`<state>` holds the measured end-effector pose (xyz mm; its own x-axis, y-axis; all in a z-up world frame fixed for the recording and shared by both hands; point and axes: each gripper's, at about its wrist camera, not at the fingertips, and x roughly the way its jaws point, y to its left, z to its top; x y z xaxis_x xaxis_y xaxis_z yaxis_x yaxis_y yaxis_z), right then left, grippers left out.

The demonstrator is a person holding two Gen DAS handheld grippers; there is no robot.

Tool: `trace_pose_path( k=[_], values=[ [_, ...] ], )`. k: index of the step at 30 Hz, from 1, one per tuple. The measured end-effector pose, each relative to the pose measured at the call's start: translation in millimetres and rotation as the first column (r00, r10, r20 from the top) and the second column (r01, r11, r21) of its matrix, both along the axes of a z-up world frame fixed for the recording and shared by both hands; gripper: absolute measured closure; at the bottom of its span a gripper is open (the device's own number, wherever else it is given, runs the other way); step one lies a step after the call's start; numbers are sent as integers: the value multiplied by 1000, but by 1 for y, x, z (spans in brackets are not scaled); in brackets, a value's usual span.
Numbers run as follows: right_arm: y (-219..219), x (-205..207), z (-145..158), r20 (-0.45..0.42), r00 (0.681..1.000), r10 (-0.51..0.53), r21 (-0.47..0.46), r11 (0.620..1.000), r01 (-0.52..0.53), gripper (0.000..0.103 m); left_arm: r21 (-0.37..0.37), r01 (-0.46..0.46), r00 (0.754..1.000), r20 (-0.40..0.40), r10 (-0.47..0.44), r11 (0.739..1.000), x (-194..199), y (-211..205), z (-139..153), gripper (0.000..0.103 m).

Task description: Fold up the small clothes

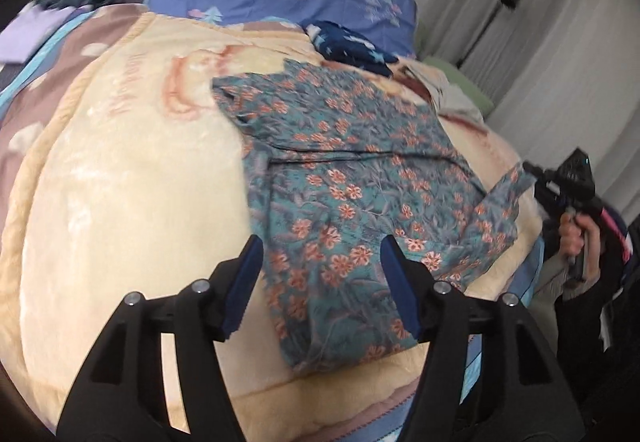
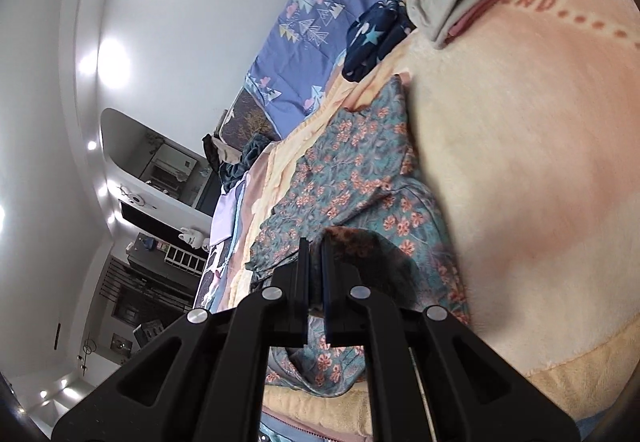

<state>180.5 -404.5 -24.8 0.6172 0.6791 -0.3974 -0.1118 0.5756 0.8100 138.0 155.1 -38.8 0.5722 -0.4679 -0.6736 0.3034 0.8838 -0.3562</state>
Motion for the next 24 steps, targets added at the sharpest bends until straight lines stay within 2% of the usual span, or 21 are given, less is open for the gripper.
trace_pose_path(
  k=[4, 7, 9, 11, 12, 14, 16, 20, 23, 24],
  values=[
    [-5, -5, -1, -8, 1000, -18, -3, 1000, 18, 98, 87, 125, 990, -79, -118, 988, 27, -33, -19, 41],
    [-7, -8, -1, -15, 1000, -21, -15, 1000, 20, 98, 132, 153, 982, -129, -136, 979, 45, -43, -35, 41],
    [-8, -9, -3, -20, 1000, -22, -25, 999, 22, 97, 128, 157, 979, -152, -137, 979, 52, -44, -41, 45],
    [-10, -7, -5, -29, 999, -24, -33, 999, 23, 97, 118, 180, 973, -167, -159, 977, 54, -48, -44, 60],
    [-11, -6, -6, -32, 999, -25, -33, 999, 24, 97, 118, 192, 971, -169, -171, 974, 54, -51, -45, 74],
    [-13, -4, -9, -43, 999, -28, -30, 999, 27, 97, 141, 198, 971, -164, -175, 970, 54, -56, -45, 79],
    [-14, -1, -12, -56, 998, -29, -19, 999, 28, 96, 152, 185, 975, -156, -161, 971, 56, -57, -45, 93],
    [-16, 2, -19, -84, 996, -36, -1, 999, 36, 95, 113, 134, 986, -114, -121, 985, 54, -49, -36, 98],
    [-17, 8, -25, -116, 993, -26, 24, 999, 29, 95, 38, 91, 994, -72, -88, 995, 48, -37, -23, 99],
    [-17, 11, -27, -129, 991, -22, 36, 999, 27, 88, 13, 82, 995, -63, -81, 997, 46, -33, -19, 99]
  ],
)
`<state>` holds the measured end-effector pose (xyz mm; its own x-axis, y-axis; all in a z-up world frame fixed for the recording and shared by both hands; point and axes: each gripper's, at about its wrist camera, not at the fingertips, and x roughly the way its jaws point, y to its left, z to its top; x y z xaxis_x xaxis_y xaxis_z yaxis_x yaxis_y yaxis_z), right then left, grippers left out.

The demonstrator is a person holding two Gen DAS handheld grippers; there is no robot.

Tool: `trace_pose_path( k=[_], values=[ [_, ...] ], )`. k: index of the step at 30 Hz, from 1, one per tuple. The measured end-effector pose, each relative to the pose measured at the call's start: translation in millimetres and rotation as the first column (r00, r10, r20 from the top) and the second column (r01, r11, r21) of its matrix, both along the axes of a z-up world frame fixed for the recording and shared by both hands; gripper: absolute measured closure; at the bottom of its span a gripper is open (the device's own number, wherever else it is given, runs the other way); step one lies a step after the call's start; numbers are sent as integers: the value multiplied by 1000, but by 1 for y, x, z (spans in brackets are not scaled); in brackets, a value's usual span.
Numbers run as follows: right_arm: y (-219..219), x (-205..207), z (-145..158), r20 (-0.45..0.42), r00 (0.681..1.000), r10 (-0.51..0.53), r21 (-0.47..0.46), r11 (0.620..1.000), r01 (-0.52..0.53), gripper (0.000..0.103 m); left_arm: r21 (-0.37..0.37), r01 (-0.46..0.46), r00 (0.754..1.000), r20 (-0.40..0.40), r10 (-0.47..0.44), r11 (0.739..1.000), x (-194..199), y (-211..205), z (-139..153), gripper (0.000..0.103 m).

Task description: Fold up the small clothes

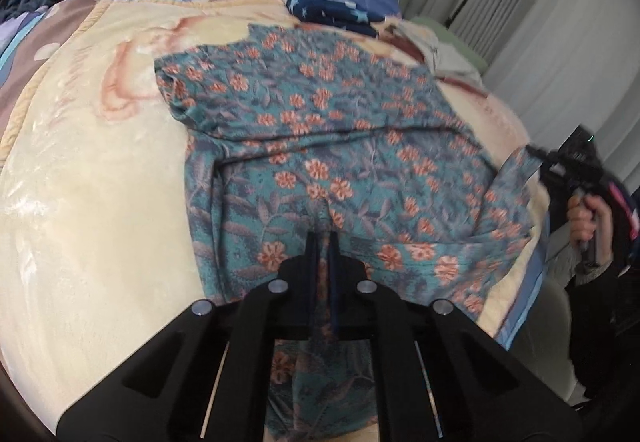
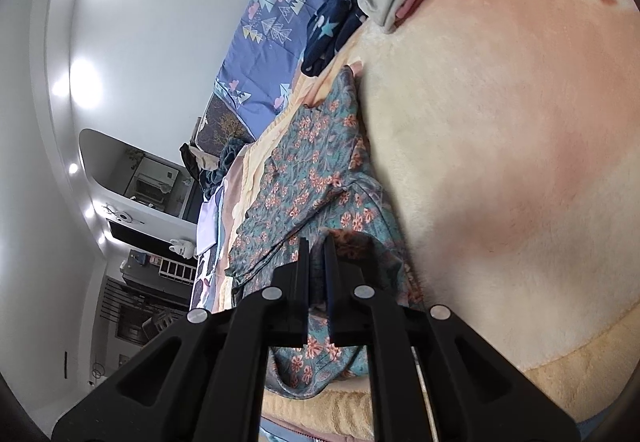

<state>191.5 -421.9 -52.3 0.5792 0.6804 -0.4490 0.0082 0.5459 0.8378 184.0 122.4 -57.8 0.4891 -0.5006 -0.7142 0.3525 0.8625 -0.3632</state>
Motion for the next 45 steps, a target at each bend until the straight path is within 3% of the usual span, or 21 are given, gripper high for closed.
trace_pose_path(
  k=[3, 6, 12, 16, 20, 25, 30, 31, 32, 34, 35, 42, 45],
  values=[
    [-4, 12, -11, -46, 999, 0, 48, 999, 2, 67, -27, -52, 998, 34, 53, 998, -4, 12, 6, 99],
    [-8, 20, -17, -72, 997, 5, 85, 996, 1, 60, -62, -105, 993, 44, 107, 993, -3, 23, 4, 99],
    [-21, 20, -8, -15, 1000, 16, 116, 993, -14, 50, -129, -185, 982, 20, 189, 974, -1, 43, -9, 99],
    [-21, 20, 5, 51, 996, 68, -74, 995, -64, 50, -160, -185, 979, 54, 196, 970, -7, 50, -6, 99],
    [0, 29, 17, 127, 962, 241, -396, 902, -174, 50, -153, -175, 980, 66, 187, 973, -9, 52, -5, 99],
    [7, 61, 5, 84, 943, 321, -487, 839, -242, 52, -164, -179, 979, 73, 193, 970, -9, 52, -7, 99],
    [29, 82, -11, 50, 917, 397, -513, 798, -317, 52, -172, -175, 979, 77, 190, 970, -9, 53, -8, 99],
    [33, 85, -13, 44, 916, 400, -513, 795, -322, 54, -175, -173, 979, 77, 188, 969, -9, 53, -8, 99],
    [36, 86, -16, 37, 914, 404, -503, 798, -332, 62, -176, -171, 979, 79, 187, 969, -9, 53, -8, 99],
    [40, 89, -20, 35, 918, 395, -484, 810, -331, 91, -173, -165, 980, 84, 181, 971, -10, 53, -8, 99],
    [42, 87, -19, 46, 923, 381, -494, 812, -311, 97, -173, -165, 980, 87, 181, 971, -10, 53, -8, 99],
    [53, 63, 5, 142, 935, 325, -575, 796, -190, 98, -184, -151, 979, 109, 173, 971, -14, 51, 1, 99],
    [61, 48, 20, 192, 928, 319, -649, 750, -124, 98, -162, -129, 978, 143, 153, 978, -19, 45, 12, 99]
  ],
)
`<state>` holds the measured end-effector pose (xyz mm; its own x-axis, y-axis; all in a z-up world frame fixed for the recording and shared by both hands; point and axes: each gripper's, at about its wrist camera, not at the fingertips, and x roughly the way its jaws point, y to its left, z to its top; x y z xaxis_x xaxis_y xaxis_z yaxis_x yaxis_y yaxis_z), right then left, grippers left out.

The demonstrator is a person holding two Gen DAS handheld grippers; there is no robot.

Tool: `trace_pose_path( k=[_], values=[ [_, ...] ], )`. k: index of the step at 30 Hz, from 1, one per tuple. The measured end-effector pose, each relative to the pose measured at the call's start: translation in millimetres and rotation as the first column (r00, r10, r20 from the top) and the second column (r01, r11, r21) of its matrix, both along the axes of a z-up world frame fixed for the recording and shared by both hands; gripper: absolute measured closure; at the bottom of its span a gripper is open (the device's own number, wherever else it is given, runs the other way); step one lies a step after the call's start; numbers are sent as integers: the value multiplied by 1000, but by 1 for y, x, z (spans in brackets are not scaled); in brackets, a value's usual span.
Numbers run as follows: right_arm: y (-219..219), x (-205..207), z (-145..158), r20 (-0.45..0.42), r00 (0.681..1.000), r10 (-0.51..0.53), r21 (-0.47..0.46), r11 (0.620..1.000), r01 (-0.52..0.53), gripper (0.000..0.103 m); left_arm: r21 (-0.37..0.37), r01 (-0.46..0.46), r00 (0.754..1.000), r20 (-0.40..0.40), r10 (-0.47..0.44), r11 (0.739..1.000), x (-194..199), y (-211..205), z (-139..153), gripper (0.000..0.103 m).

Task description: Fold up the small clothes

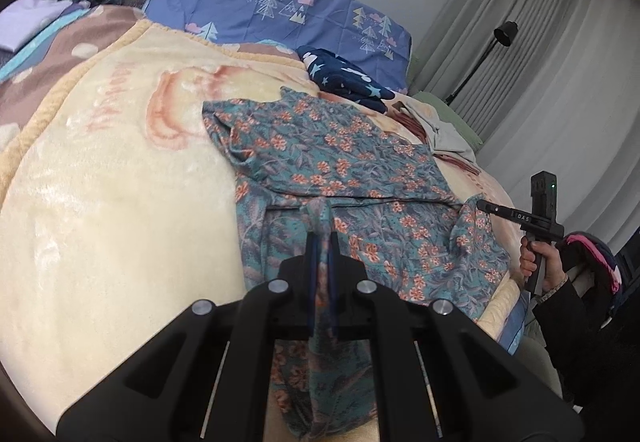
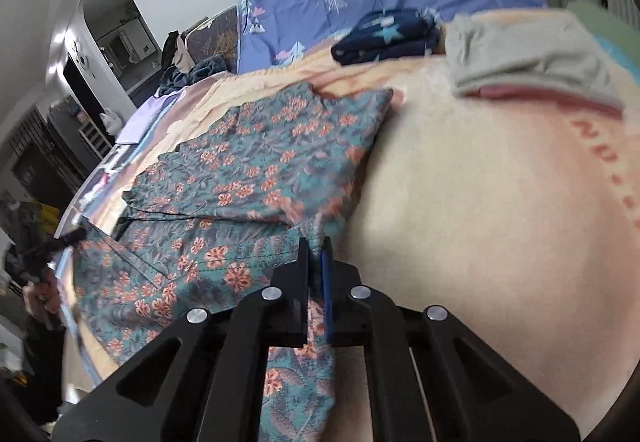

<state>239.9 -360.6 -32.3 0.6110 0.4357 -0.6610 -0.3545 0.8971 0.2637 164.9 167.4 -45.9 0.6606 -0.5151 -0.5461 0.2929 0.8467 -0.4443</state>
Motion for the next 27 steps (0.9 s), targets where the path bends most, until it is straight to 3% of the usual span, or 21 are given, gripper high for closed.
trace_pose_path(
  k=[3, 6, 14, 27],
  values=[
    [8, -9, 8, 60, 998, -23, -80, 996, 28, 98, 11, 9, 1000, 16, -10, 1000, -4, -4, 7, 99],
    [8, -13, 8, 79, 996, -46, -85, 995, 53, 98, 15, 18, 999, 28, -18, 1000, -6, -9, 11, 99],
    [6, -29, 19, 156, 982, -106, -39, 993, 113, 98, 3, 22, 998, 60, -22, 1000, -9, -10, 25, 99],
    [19, -23, 68, 269, 956, -118, 5, 993, 121, 98, -48, -5, 991, 136, 12, 999, 11, 11, 55, 99]
  ],
)
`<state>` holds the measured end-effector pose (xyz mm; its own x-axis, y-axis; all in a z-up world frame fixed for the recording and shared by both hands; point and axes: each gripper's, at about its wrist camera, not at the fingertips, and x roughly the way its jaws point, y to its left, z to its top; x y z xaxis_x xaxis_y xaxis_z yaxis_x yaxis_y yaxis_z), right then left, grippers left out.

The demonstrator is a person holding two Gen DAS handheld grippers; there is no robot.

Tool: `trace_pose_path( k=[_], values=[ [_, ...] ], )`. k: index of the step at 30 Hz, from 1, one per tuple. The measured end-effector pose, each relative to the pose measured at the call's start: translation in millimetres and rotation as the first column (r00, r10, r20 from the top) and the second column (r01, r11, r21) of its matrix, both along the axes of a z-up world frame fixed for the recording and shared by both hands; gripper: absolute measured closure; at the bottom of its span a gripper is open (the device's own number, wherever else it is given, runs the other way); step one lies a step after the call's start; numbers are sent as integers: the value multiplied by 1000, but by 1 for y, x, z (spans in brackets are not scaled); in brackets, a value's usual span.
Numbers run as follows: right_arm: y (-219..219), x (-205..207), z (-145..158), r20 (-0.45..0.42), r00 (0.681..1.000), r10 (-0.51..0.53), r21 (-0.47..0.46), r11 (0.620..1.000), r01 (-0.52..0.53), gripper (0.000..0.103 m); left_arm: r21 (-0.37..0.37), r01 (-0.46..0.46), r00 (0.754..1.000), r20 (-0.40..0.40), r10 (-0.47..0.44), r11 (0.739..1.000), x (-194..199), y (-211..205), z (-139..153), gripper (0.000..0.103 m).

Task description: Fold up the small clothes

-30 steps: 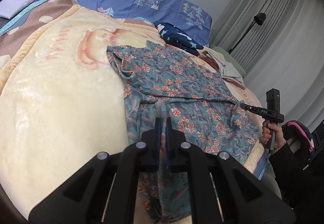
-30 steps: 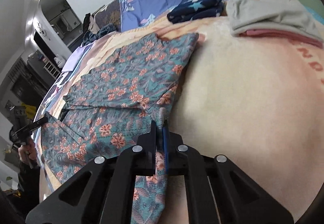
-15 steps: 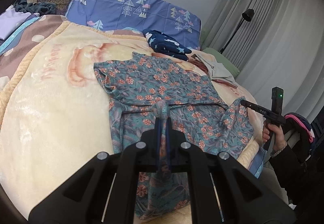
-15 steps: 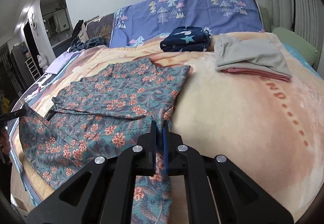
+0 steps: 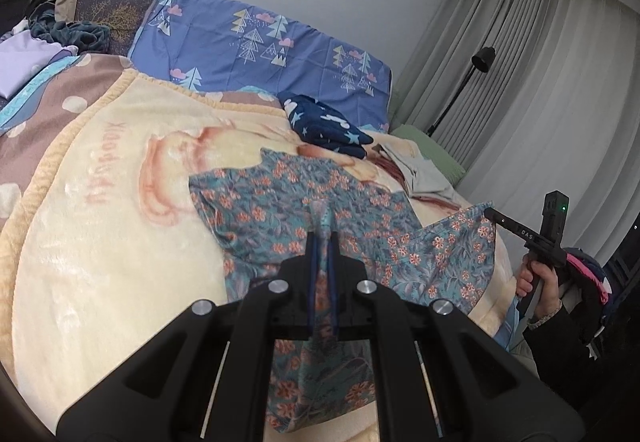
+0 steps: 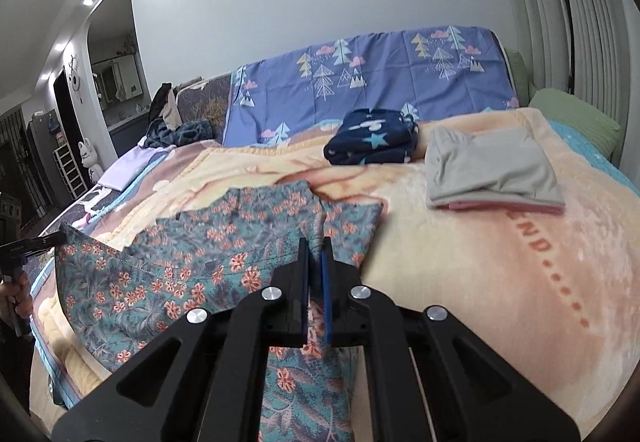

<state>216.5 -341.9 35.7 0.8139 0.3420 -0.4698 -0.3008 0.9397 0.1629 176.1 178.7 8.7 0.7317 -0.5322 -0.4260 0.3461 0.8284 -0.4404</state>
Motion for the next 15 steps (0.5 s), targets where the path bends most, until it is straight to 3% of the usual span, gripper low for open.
trace_pose_path(
  k=[8, 15],
  values=[
    [2, 55, 18, -6, 1000, -24, 21, 999, 25, 98, -50, -20, 1000, 18, 21, 999, 52, 14, 25, 99],
    [1, 117, 17, -50, 998, -25, 62, 998, 28, 98, -83, -54, 999, -10, 53, 995, 123, 27, 26, 99]
  ],
)
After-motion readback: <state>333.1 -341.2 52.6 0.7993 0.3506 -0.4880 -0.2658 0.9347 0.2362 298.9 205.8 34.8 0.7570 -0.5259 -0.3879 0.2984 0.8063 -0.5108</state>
